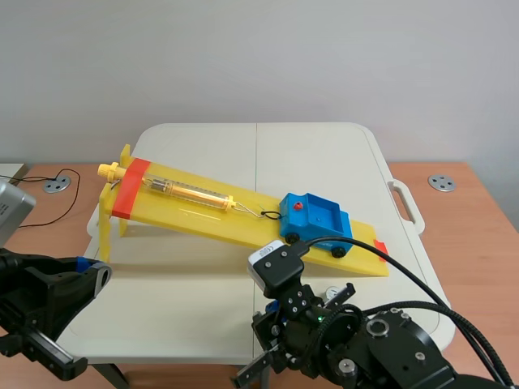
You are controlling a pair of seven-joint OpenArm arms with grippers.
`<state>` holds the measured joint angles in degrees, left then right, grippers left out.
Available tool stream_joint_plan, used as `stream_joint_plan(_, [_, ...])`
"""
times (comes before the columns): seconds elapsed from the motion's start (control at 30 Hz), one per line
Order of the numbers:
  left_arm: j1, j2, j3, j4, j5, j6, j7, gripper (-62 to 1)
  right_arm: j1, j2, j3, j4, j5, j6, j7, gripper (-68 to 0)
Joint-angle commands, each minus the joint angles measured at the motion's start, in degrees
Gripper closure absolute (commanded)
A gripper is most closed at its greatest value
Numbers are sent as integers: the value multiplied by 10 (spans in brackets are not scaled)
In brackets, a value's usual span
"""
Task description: Place the four metal weights on the blue cart on the ramp.
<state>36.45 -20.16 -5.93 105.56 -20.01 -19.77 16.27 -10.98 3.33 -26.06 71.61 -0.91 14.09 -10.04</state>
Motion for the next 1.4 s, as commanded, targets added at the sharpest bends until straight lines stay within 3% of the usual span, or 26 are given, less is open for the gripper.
stream_joint_plan(0.0, [-4,6,-8,38,-42,-14,-57,-36,38,-9,-6,4,10,-13,50,-60])
stream_joint_plan(0.07, [-4,6,-8,38,-42,-14,-57,-36,38,-9,-6,-2,10,-12,51,-10])
stream_joint_plan(0.33, [-4,6,-8,38,-42,-14,-57,-36,34,10,-5,16,11,-12,49,-6])
stream_joint_plan(0.6, [-4,6,-8,38,-42,-14,-57,-36,-21,70,-2,158,26,-12,23,-6])
stream_joint_plan(0.8, [-4,6,-8,38,-42,-14,-57,-36,-74,96,53,254,104,-12,1,-6])
stream_joint_plan(1.07, [-4,6,-8,38,-42,-14,-57,-36,-113,93,162,364,253,3,-31,-6])
stream_joint_plan(1.23, [-4,6,-8,38,-42,-14,-57,-36,-98,56,228,377,281,3,-33,-6])
stream_joint_plan(1.37, [-4,6,-8,38,-42,-14,-57,-36,-63,21,246,366,286,3,-34,-6])
